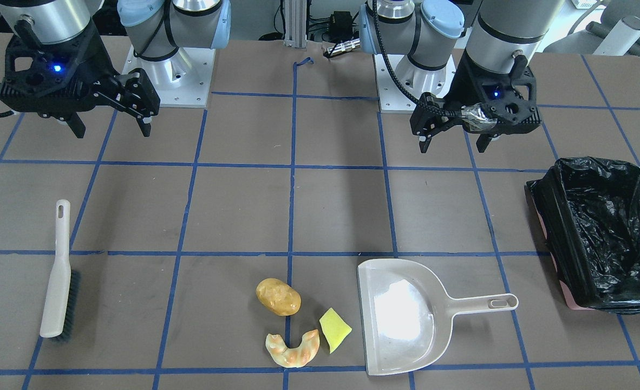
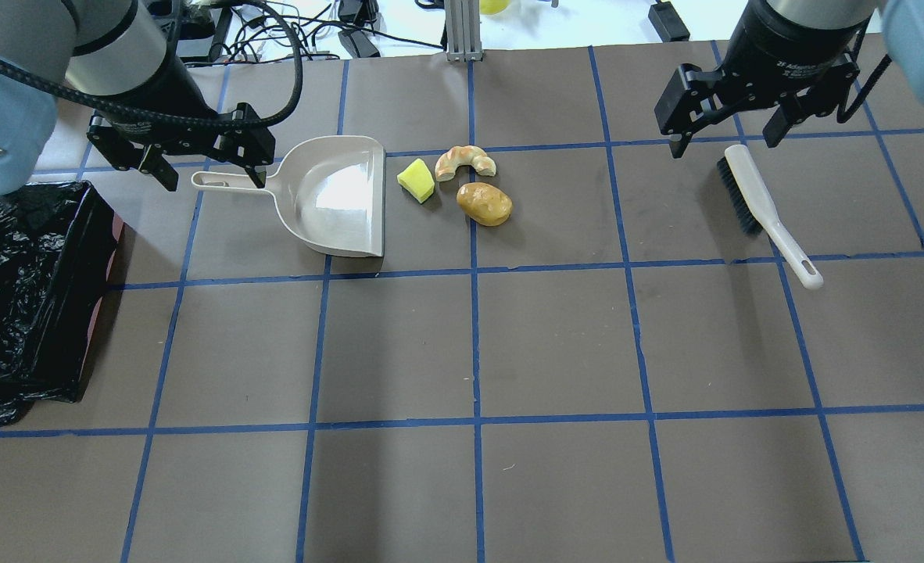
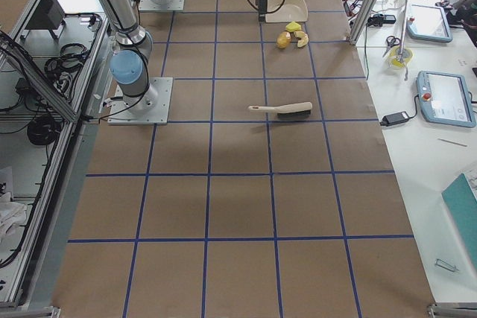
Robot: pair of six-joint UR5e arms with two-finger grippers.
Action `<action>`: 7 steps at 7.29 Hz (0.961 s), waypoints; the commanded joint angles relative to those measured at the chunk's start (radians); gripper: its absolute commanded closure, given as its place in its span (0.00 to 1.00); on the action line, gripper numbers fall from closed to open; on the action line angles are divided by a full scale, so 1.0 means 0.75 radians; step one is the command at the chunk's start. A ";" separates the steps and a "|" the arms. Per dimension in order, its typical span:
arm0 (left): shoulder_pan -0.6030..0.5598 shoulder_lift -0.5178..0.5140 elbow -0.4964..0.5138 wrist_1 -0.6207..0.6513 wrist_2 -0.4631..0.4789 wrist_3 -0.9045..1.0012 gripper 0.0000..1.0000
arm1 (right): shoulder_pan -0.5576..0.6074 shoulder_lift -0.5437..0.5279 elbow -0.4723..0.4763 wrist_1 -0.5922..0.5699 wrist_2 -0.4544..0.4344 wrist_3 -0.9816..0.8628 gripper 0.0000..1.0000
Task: Sweep and dump trash into bin
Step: 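Move the left gripper to the dustpan handle while the right gripper approaches the brush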
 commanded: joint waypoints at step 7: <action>0.004 -0.018 0.000 0.001 -0.041 0.006 0.00 | -0.012 0.003 0.041 0.012 -0.023 -0.012 0.00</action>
